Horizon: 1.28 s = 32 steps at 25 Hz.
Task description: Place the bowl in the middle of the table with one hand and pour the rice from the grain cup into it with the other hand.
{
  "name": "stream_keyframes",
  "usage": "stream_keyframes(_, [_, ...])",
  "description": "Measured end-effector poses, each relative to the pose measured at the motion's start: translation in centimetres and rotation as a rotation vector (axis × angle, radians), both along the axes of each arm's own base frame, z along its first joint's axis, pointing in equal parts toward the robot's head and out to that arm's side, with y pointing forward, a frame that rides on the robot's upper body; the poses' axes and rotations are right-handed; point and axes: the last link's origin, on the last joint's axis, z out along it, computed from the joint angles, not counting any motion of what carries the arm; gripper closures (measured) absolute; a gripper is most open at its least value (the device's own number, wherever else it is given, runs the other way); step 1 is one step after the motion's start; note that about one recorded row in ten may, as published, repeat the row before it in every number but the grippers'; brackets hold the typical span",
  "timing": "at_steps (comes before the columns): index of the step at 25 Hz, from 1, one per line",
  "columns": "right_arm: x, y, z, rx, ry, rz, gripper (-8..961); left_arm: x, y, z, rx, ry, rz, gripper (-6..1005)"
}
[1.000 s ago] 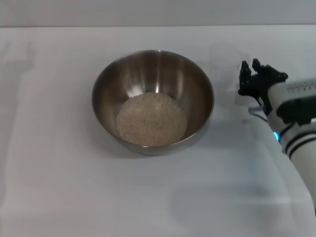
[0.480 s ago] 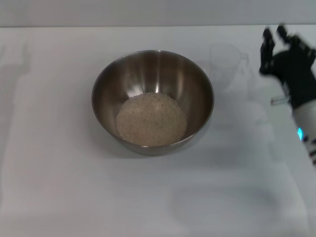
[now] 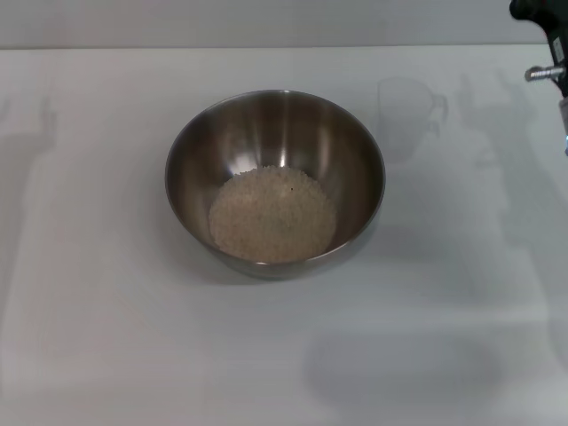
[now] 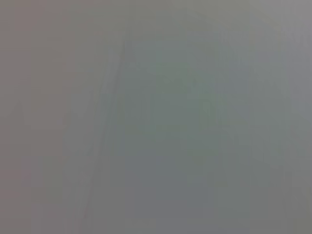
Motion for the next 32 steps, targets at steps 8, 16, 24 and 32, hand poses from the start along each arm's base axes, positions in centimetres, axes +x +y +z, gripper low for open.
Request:
stream_keyframes(8, [-0.4, 0.9, 1.3, 0.059, 0.0, 0.012, 437, 0.0, 0.4, -1.3, -0.051, 0.011, 0.002, 456])
stream_keyframes(16, [-1.0, 2.2, 2.2, 0.083, -0.03, 0.021, 437, 0.0, 0.6, -1.1, -0.041, 0.014, 0.005, 427])
stream_keyframes(24, [-1.2, 2.5, 2.6, 0.104, -0.025, 0.021, 437, 0.4, 0.7, -0.9, -0.004, 0.054, 0.004, 191])
stream_keyframes(32, [-0.9, 2.3, 2.7, 0.106, -0.024, 0.015, 437, 0.0, 0.8, -0.9, -0.004, 0.054, 0.02, 160])
